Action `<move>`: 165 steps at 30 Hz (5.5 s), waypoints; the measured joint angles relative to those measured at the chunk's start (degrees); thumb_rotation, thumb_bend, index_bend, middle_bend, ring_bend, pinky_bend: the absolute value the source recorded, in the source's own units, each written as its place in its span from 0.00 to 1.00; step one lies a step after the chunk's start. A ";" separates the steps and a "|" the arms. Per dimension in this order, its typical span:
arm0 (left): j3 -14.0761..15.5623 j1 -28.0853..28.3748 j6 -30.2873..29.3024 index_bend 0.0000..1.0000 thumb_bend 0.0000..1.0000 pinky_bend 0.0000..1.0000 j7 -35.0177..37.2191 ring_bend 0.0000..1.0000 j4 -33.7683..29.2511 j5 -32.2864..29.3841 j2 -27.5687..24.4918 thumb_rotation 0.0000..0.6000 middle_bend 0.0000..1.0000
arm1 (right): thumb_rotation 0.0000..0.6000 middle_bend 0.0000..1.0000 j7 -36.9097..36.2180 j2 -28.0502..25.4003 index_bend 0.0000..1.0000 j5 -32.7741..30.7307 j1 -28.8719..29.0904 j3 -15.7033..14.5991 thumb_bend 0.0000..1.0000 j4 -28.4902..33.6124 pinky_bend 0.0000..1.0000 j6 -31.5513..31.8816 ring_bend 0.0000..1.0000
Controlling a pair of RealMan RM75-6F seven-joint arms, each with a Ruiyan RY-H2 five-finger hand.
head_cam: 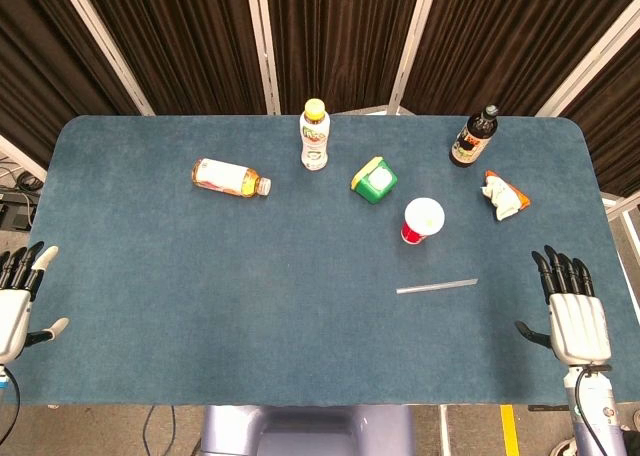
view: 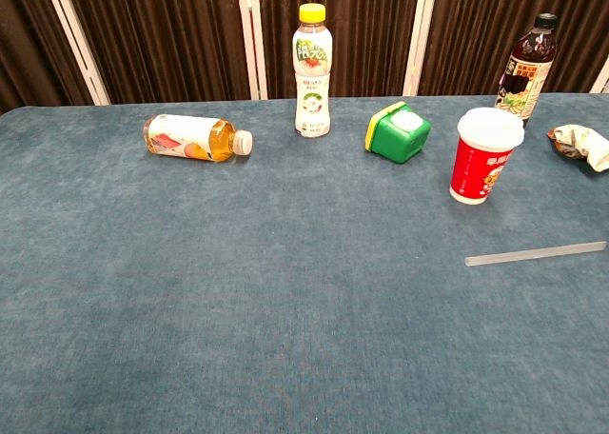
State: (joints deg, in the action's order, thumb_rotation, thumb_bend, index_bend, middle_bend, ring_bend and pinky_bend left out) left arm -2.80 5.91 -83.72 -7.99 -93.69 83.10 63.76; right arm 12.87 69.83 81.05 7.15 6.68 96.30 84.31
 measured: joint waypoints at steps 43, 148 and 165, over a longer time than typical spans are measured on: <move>-0.09 0.45 0.54 0.00 0.04 0.00 0.27 0.00 0.09 0.01 -0.20 1.00 0.00 | 1.00 0.06 15.69 23.80 0.47 -21.83 17.68 7.19 0.26 -12.87 0.00 -16.14 0.00; -0.13 0.42 0.29 0.00 0.05 0.00 0.60 0.00 0.29 0.02 0.04 1.00 0.00 | 1.00 0.07 -23.91 18.04 0.53 -22.77 12.10 20.63 0.43 8.32 0.00 -9.76 0.00; -0.44 0.70 0.68 0.00 0.04 0.00 0.27 0.00 0.15 -0.51 0.05 1.00 0.00 | 1.00 0.11 -53.40 21.27 0.58 -39.46 20.13 40.62 0.43 0.92 0.00 -20.89 0.00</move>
State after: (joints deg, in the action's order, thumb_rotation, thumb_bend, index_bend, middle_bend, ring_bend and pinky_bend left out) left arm -3.24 6.61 -83.03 -7.73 -93.54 82.59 63.82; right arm -40.53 91.10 41.59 27.28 47.30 97.22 63.42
